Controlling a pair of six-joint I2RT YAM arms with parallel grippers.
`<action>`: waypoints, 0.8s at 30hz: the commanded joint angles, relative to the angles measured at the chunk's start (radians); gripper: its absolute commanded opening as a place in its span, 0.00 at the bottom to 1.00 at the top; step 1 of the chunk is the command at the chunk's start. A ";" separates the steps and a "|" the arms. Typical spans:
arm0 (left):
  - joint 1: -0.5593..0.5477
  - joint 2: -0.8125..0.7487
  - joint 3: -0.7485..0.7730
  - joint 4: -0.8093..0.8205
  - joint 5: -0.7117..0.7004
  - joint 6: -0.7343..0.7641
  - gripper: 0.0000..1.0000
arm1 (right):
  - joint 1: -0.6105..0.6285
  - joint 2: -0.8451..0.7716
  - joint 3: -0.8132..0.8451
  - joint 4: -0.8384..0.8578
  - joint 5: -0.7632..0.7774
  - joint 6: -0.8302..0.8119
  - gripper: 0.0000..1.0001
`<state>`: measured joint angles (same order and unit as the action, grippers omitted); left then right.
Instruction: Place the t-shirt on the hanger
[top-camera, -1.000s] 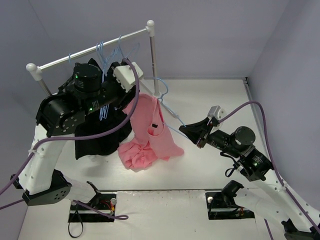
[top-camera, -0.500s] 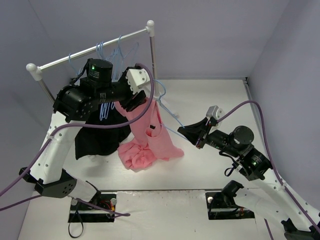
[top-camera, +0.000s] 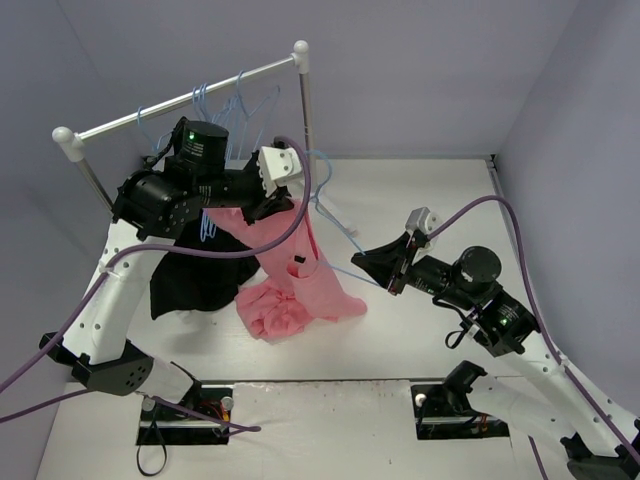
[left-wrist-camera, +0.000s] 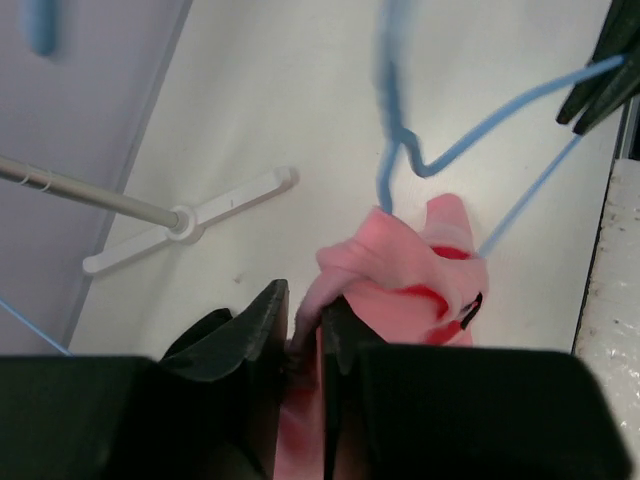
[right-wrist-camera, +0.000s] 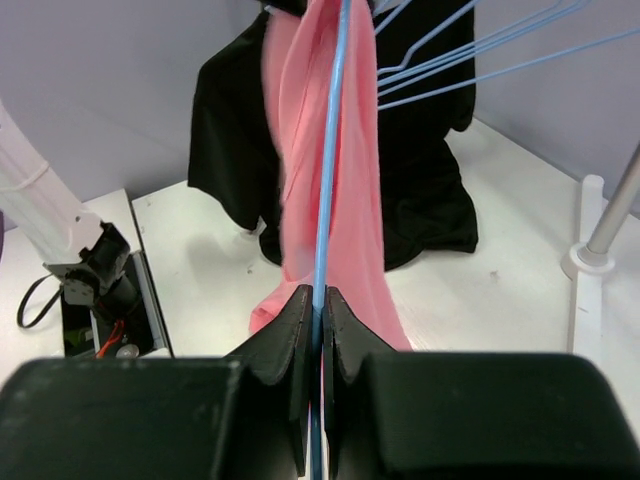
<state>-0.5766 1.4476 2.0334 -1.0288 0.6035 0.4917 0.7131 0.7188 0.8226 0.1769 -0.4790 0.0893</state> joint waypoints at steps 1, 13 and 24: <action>0.001 -0.029 -0.007 0.048 0.095 0.020 0.00 | 0.003 0.027 0.059 0.162 -0.026 -0.003 0.00; 0.000 -0.122 -0.130 0.084 -0.074 0.005 0.00 | -0.040 0.097 0.054 0.110 0.178 -0.008 0.42; -0.123 -0.150 -0.284 0.321 -0.485 -0.143 0.00 | -0.038 0.110 0.192 -0.172 0.610 0.146 0.86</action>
<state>-0.6295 1.3339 1.7591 -0.8973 0.3111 0.4112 0.6804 0.8472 0.9637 0.0221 -0.0298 0.1483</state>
